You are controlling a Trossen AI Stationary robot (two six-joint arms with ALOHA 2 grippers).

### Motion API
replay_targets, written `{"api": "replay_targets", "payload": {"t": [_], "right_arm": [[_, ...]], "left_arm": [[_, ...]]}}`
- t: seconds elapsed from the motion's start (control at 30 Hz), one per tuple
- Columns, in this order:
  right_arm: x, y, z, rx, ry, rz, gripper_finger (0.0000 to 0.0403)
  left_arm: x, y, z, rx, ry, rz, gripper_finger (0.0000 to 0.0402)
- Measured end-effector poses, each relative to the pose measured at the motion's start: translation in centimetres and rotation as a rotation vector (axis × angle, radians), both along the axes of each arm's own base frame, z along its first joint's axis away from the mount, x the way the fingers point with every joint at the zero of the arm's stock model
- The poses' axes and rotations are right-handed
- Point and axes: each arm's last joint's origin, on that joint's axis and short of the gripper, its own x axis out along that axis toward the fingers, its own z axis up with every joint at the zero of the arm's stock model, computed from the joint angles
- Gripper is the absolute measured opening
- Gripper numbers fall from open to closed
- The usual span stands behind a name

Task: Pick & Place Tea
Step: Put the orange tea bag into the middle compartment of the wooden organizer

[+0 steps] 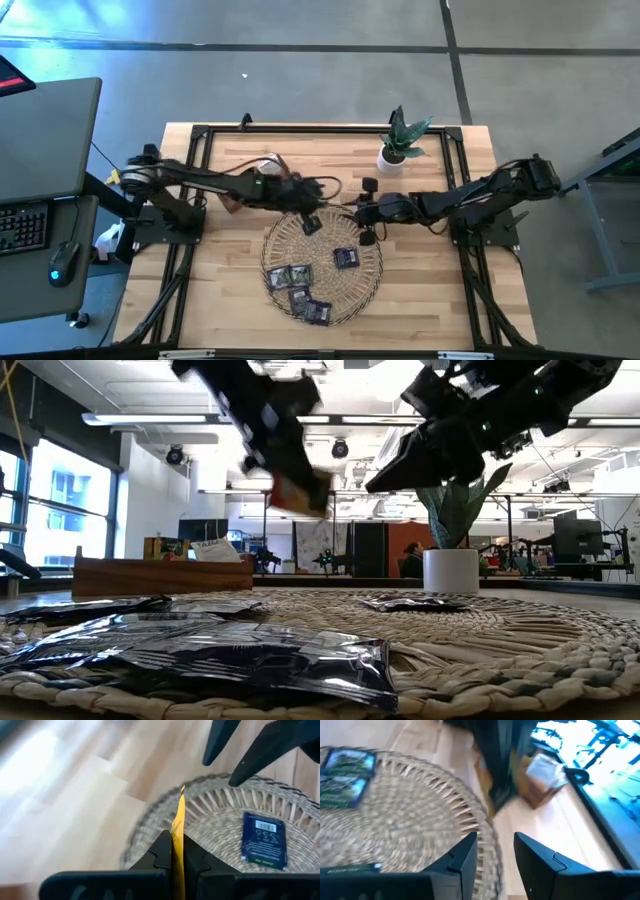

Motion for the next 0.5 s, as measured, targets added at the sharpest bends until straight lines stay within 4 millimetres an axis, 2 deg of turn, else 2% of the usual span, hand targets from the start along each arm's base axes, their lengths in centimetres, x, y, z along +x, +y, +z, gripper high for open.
{"api": "replay_targets", "payload": {"t": [0.23,0.3,0.4,0.5], "right_arm": [[-0.9,0.1,2.4,0.039,-0.096,0.059,0.0122],[-0.9,0.1,3.0,0.046,-0.137,0.058,0.0123],[-0.8,0.1,3.7,0.068,-0.202,0.074,0.0123],[-0.2,-0.1,3.9,0.102,-0.285,0.115,0.0123]], "left_arm": [[-5.8,-2.3,7.4,0.113,-0.194,0.001,0.0002],[-7.6,-3.0,8.8,0.141,-0.252,0.007,0.0002],[-10.2,-4.1,8.9,0.211,-0.312,0.031,0.0002],[-12.2,-4.8,6.9,0.261,-0.382,0.072,0.0002]]}}
